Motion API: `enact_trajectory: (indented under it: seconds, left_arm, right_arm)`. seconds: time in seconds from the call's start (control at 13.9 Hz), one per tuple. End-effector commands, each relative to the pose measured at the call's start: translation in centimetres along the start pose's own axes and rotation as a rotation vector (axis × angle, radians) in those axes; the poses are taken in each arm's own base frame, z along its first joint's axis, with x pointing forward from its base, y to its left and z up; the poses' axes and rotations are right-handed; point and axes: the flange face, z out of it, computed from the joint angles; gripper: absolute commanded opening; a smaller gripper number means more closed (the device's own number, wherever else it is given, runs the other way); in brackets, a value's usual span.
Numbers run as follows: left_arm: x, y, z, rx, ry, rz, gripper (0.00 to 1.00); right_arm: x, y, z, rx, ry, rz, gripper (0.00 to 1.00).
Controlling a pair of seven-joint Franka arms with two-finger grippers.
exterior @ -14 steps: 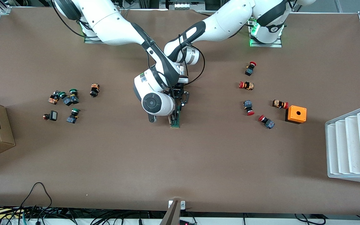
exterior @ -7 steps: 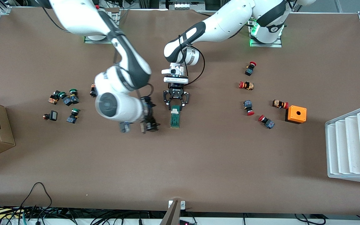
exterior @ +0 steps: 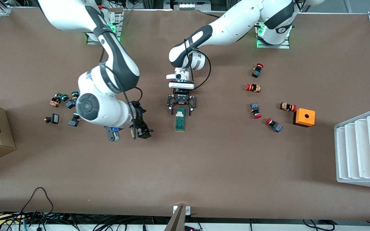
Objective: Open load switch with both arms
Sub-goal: 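Open the right gripper and withdraw it from the switch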
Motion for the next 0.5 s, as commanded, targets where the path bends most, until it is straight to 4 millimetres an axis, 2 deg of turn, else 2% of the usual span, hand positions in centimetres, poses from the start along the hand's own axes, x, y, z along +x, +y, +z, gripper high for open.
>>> enact_trajectory:
  seconds: [0.0, 0.14, 0.22, 0.43]
  left_arm:
    - [2.1, 1.3, -1.2, 0.011, -0.039, -0.034, 1.0]
    - [4.8, 2.7, -3.4, 0.031, -0.078, -0.063, 1.0]
    - [5.8, 3.0, -4.3, 0.034, -0.095, -0.066, 1.0]
    - [8.4, 2.6, -4.8, 0.037, -0.117, -0.056, 1.0]
  right_arm:
    - [1.6, 2.5, -3.5, -0.015, 0.014, -0.11, 0.99]
    - [3.2, 4.0, -5.4, -0.025, 0.066, -0.183, 0.99]
    - [4.7, 4.9, -6.8, -0.022, 0.072, -0.223, 0.99]
    - [8.5, 7.7, -10.9, -0.03, 0.063, -0.349, 0.99]
